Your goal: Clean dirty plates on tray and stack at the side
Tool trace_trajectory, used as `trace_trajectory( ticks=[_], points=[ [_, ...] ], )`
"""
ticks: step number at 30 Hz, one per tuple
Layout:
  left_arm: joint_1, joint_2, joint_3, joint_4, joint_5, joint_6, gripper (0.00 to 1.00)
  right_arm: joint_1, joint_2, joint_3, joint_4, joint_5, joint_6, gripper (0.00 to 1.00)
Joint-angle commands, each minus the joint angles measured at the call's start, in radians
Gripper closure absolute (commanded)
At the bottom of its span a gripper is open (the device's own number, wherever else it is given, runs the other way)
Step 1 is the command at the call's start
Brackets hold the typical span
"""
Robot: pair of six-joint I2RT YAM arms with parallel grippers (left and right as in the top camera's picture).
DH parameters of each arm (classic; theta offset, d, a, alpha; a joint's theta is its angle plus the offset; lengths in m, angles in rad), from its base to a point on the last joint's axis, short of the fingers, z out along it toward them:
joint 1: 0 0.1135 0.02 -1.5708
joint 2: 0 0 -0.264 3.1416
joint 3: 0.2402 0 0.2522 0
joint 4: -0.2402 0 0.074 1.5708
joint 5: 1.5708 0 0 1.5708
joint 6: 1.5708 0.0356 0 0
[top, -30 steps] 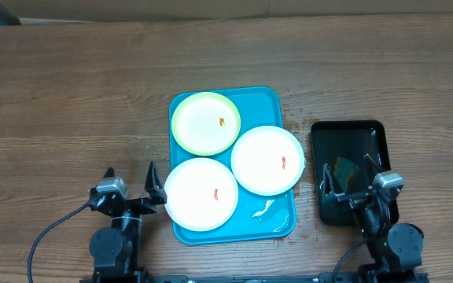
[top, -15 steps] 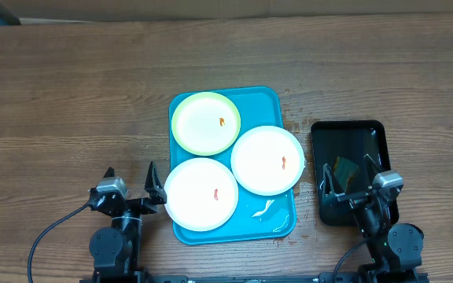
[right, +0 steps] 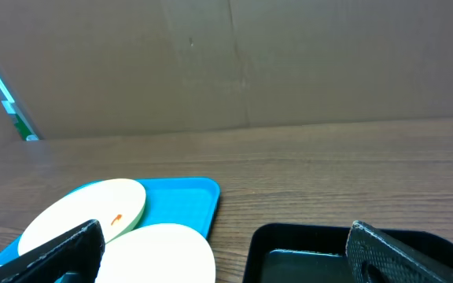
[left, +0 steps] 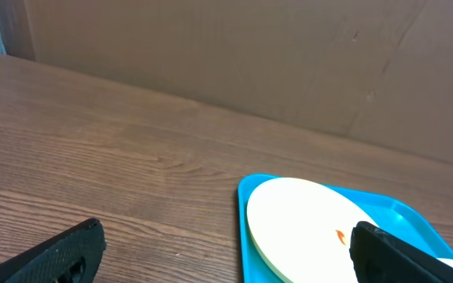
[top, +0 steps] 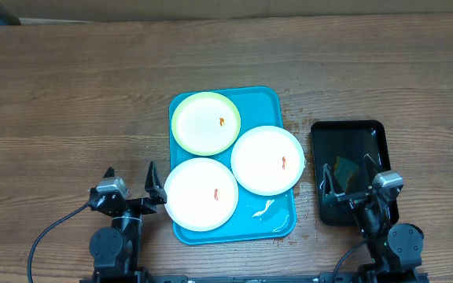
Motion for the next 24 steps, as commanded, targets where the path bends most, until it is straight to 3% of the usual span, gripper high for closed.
trace_trajectory(
  ticks=[1, 21, 24],
  points=[
    [0.003, -0.005, -0.003, -0.002, -0.006, 0.013, 0.0, -0.003, -0.007, -0.01, 0.005, 0.01, -0.003, 0.0],
    [0.003, -0.005, -0.003, -0.002, 0.003, 0.01, 0.0, -0.003, -0.007, -0.01, 0.006, 0.003, 0.003, 0.0],
    [0.002, -0.005, -0.003, 0.006, 0.076, -0.076, 0.0, -0.002, -0.007, -0.01, 0.008, -0.023, 0.004, 0.0]
  ],
)
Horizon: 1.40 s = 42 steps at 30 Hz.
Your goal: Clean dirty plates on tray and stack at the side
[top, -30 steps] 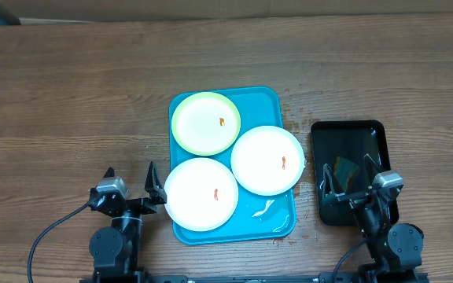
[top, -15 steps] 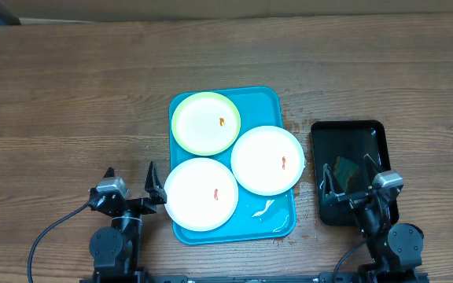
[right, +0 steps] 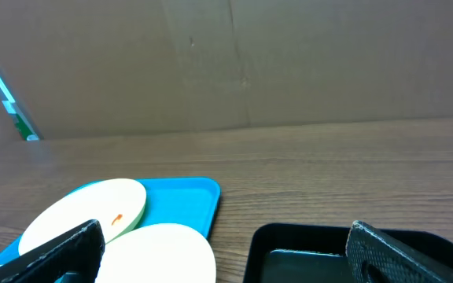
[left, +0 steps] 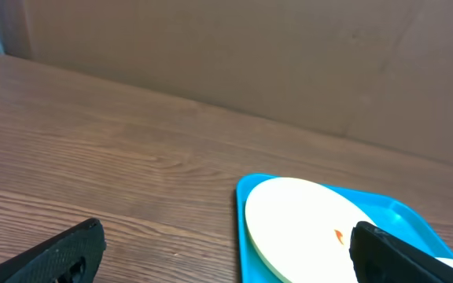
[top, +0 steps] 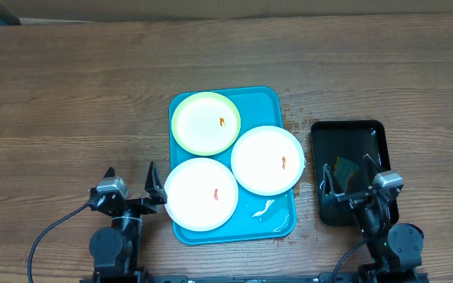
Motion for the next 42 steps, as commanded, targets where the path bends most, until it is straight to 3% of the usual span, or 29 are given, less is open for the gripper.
trace_trajectory(
  ticks=[1, 3, 6, 8, 12, 17, 21, 31, 34, 39, 42],
  points=[
    [0.002, -0.005, -0.003, 0.01, 0.116, -0.134, 0.0, -0.002, -0.007, -0.01, 0.016, -0.044, 0.005, 0.0],
    [0.002, -0.005, -0.003, 0.028, 0.199, -0.248, 0.0, -0.002, -0.007, -0.01, 0.031, -0.12, 0.004, 0.0],
    [0.002, -0.005, -0.003, 0.035, 0.334, -0.326, 0.0, -0.002, -0.007, -0.01, 0.044, -0.29, 0.005, 0.0],
    [0.002, -0.005, -0.003, 0.035, 0.438, -0.325, 0.0, -0.002, -0.007, -0.01, 0.045, -0.402, 0.022, 0.0],
    [0.002, -0.005, 0.011, 0.035, 0.545, -0.325, 0.0, -0.002, -0.007, -0.003, 0.032, -0.468, 0.206, 0.0],
    [0.002, 0.021, 0.185, -0.017, 0.554, -0.295, 0.0, -0.002, 0.01, 0.156, -0.085, -0.479, 0.231, 0.0],
    [0.002, 0.141, 0.407, -0.187, 0.536, -0.22, 0.0, -0.002, 0.123, 0.394, -0.321, -0.399, 0.17, 0.0],
    [0.002, 0.667, 1.048, -0.872, 0.543, -0.033, 0.0, -0.002, 0.658, 1.064, -0.951, -0.278, 0.124, 0.0],
    [0.002, 0.793, 1.172, -1.008, 0.543, 0.004, 0.0, -0.002, 0.789, 1.195, -1.03, -0.32, 0.134, 0.0],
    [0.001, 0.913, 1.216, -1.089, 0.626, 0.008, 0.0, -0.002, 0.917, 1.244, -1.036, -0.316, 0.14, 0.0],
    [-0.009, 0.959, 1.216, -1.131, 0.654, 0.026, 0.0, -0.003, 0.995, 1.241, -1.098, -0.148, 0.321, 0.02]
  ],
)
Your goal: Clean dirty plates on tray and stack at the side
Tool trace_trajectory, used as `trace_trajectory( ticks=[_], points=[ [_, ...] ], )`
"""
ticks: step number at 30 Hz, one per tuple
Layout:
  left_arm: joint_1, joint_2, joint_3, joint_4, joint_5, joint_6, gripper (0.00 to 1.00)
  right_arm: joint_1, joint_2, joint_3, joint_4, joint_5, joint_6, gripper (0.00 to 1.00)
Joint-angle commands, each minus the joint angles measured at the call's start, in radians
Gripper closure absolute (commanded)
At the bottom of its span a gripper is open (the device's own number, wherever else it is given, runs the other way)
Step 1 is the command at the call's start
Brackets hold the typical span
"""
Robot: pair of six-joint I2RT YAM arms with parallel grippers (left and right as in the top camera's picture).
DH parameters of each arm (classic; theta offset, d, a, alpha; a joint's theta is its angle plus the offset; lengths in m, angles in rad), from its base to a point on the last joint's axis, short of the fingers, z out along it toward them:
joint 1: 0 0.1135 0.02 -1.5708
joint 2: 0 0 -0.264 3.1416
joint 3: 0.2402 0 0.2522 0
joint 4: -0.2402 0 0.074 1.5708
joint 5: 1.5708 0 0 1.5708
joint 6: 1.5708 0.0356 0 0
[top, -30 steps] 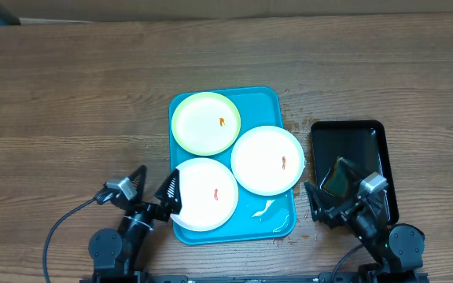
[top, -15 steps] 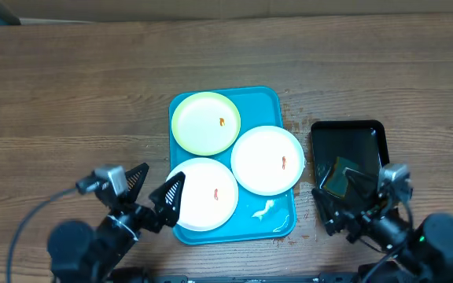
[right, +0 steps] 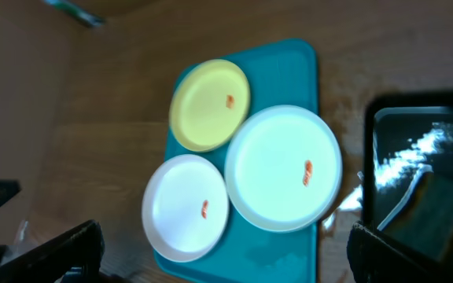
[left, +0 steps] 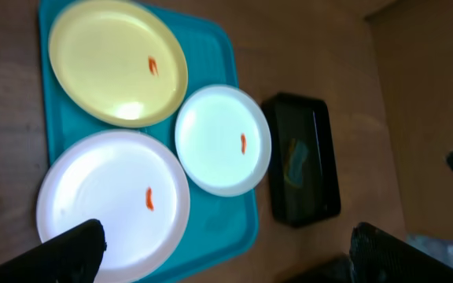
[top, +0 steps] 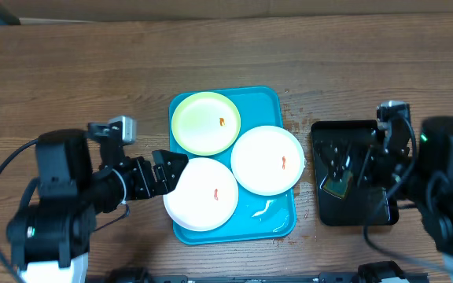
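Three plates lie on the teal tray [top: 278, 102], each with an orange-red smear. A yellow-green plate [top: 205, 123] is at the back, a white plate [top: 267, 160] to the right and another white plate [top: 201, 194] at the front left. My left gripper [top: 166, 174] hangs open, high over the front-left plate's left rim. From above, its wrist view shows the yellow plate [left: 118, 63] and both white plates [left: 222, 140] [left: 112, 204]. My right gripper [top: 344, 161] is open above the black tray, holding nothing.
A black tray [top: 372, 130] stands right of the teal tray, with a yellow-green sponge [top: 338, 185] inside. A crumpled white scrap [top: 262, 208] lies on the teal tray's front right. Bare wooden table stretches to the left and behind.
Both arms have risen from the table's front edge. The left gripper now hangs by the front-left plate, the right one above the black tray. Both wrist cameras now look down. The plates have not moved.
At both earlier moments the arms rested low at the front edge, grippers open, with their views level across the table. Nothing changed between those moments. Now both arms are raised over the trays, still open and holding nothing.
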Motion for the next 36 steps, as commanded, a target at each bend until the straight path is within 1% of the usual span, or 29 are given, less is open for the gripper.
trace_trajectory(
  ticks=[1, 3, 6, 8, 9, 11, 12, 16, 17, 19, 20, 22, 23, 25, 26, 28, 31, 34, 35, 36],
  points=[
    [-0.02, 0.044, 0.019, -0.031, 0.063, 0.066, 0.0, -0.003, 0.082, 0.013, -0.057, 0.201, 0.195, 0.06],
    [-0.052, 0.059, 0.019, -0.048, 0.063, 0.088, 0.0, -0.003, 0.151, -0.01, -0.097, 0.329, 0.275, 0.12],
    [-0.131, 0.06, 0.019, -0.045, 0.024, 0.111, 0.0, -0.003, 0.265, -0.075, -0.099, 0.435, 0.336, 0.14],
    [-0.19, 0.055, 0.019, -0.042, -0.06, 0.11, 0.0, -0.003, 0.34, -0.12, -0.08, 0.445, 0.352, 0.16],
    [-0.221, 0.055, 0.019, -0.042, -0.119, 0.109, 0.0, -0.003, 0.373, -0.141, -0.066, 0.444, 0.359, 0.18],
    [-0.273, 0.055, 0.019, -0.047, -0.188, 0.096, 0.0, -0.003, 0.447, -0.187, -0.018, 0.449, 0.377, 0.24],
    [-0.297, 0.055, 0.019, -0.047, -0.2, 0.087, 0.0, -0.003, 0.486, -0.208, 0.014, 0.448, 0.381, 0.28],
    [-0.389, 0.055, 0.019, -0.037, -0.211, 0.08, 0.0, -0.019, 0.627, -0.249, 0.103, 0.449, 0.388, 0.38],
    [-0.411, 0.055, 0.019, -0.032, -0.224, 0.08, 0.0, -0.031, 0.664, -0.256, 0.125, 0.451, 0.388, 0.43],
    [-0.443, 0.055, 0.019, -0.029, -0.248, 0.079, 0.0, -0.05, 0.709, -0.265, 0.154, 0.452, 0.388, 0.47],
    [-0.46, 0.055, 0.019, -0.029, -0.259, 0.069, 0.0, -0.06, 0.735, -0.273, 0.171, 0.451, 0.388, 0.52],
    [-0.48, 0.055, 0.019, -0.026, -0.262, 0.05, 0.0, -0.074, 0.78, -0.284, 0.195, 0.452, 0.387, 0.57],
    [-0.487, 0.055, 0.019, -0.021, -0.262, 0.033, 0.0, -0.08, 0.801, -0.292, 0.204, 0.452, 0.387, 0.64],
    [-0.494, 0.055, 0.019, -0.007, -0.263, 0.006, 0.0, -0.089, 0.834, -0.303, 0.22, 0.447, 0.387, 0.87],
    [-0.496, 0.055, 0.019, 0.001, -0.262, 0.003, 0.0, -0.093, 0.84, -0.304, 0.221, 0.448, 0.386, 0.96],
    [-0.496, 0.055, 0.019, 0.016, -0.262, 0.002, 0.0, -0.098, 0.834, -0.3, 0.223, 0.447, 0.359, 0.96],
    [-0.496, 0.055, 0.019, 0.042, -0.262, 0.002, 0.0, -0.101, 0.807, -0.275, 0.216, 0.444, 0.278, 0.96],
    [-0.496, 0.056, 0.019, 0.076, -0.262, 0.002, 0.0, -0.101, 0.748, -0.233, 0.188, 0.444, 0.201, 0.96],
    [-0.496, 0.058, 0.019, 0.086, -0.262, 0.002, 0.0, -0.101, 0.726, -0.224, 0.184, 0.444, 0.184, 0.95],
    [-0.496, 0.061, 0.019, 0.097, -0.258, 0.002, 0.0, -0.101, 0.697, -0.213, 0.18, 0.444, 0.18, 0.89]
  ],
)
